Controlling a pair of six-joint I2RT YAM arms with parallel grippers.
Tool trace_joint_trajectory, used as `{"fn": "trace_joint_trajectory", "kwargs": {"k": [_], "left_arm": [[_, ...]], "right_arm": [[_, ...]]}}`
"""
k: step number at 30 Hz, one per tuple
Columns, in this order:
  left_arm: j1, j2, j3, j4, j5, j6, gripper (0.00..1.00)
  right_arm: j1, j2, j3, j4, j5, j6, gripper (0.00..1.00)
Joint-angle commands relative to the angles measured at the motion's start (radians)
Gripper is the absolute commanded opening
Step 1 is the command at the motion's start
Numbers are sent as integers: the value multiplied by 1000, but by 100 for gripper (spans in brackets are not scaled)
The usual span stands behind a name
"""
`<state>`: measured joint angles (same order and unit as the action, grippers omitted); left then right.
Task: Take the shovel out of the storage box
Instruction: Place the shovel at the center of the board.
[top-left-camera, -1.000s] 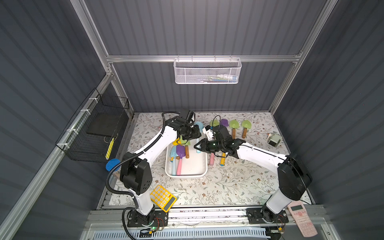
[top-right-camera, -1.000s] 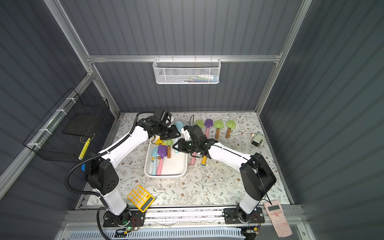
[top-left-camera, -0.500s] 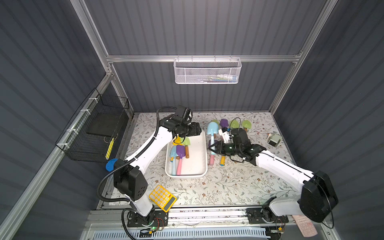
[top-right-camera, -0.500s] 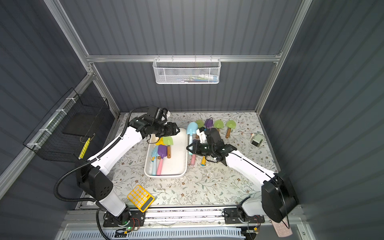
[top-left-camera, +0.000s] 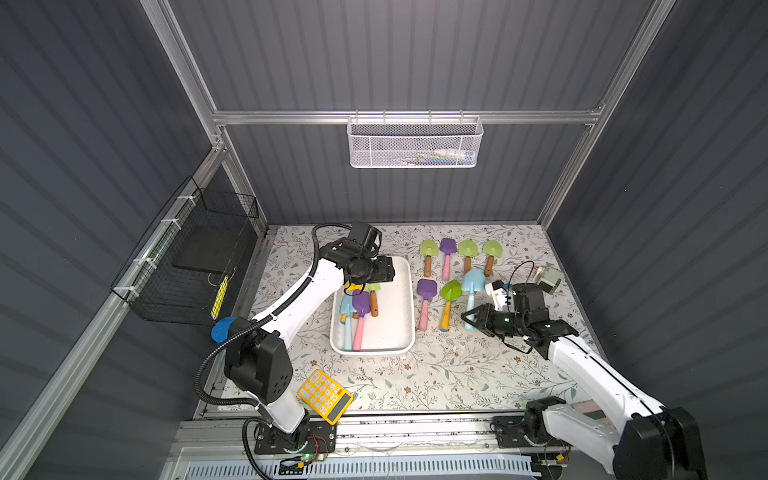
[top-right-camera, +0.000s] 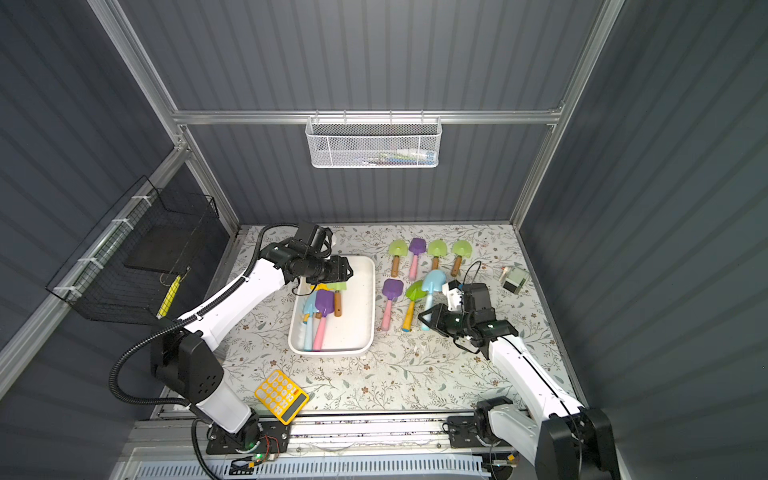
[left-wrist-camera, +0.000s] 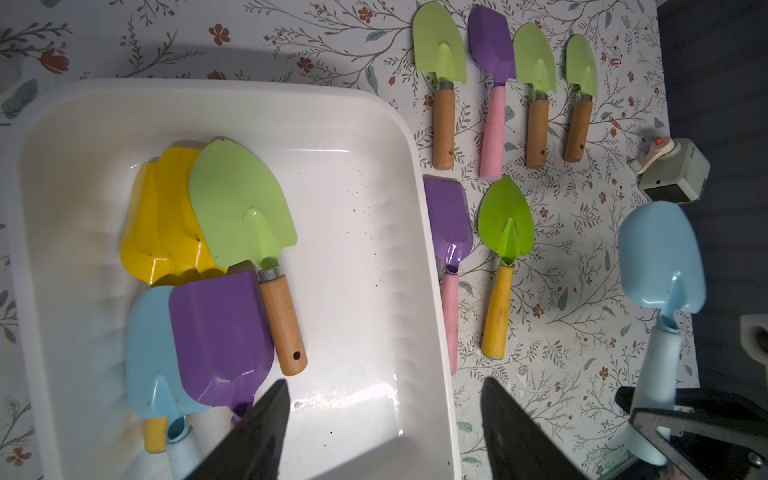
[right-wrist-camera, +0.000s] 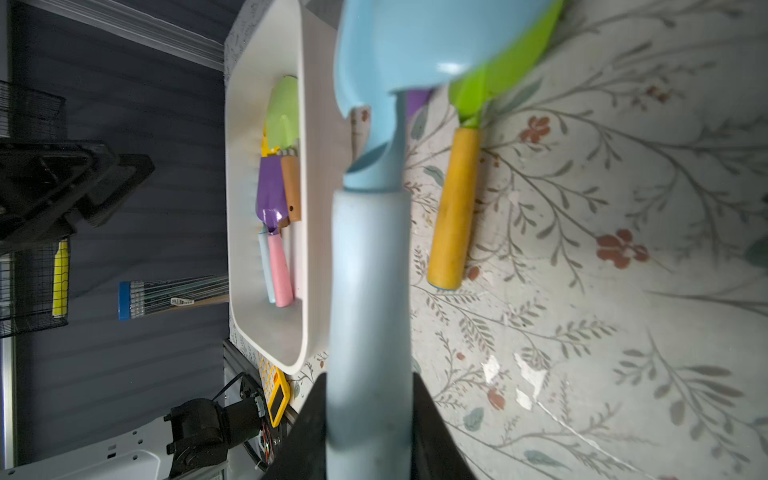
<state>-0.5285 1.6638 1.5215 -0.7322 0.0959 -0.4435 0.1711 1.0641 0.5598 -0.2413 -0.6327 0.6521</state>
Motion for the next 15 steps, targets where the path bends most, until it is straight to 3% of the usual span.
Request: {"fn": "trace_joint_trajectory", "kwargs": {"k": [1, 15], "left_arm": [[7, -2, -21, -11, -28, 34, 72], [28, -45, -152, 5, -7, 58, 68]], "right_arm": [[-52, 45, -33, 97, -119, 0, 10], [-146, 273, -52, 223, -168, -28, 11]]}}
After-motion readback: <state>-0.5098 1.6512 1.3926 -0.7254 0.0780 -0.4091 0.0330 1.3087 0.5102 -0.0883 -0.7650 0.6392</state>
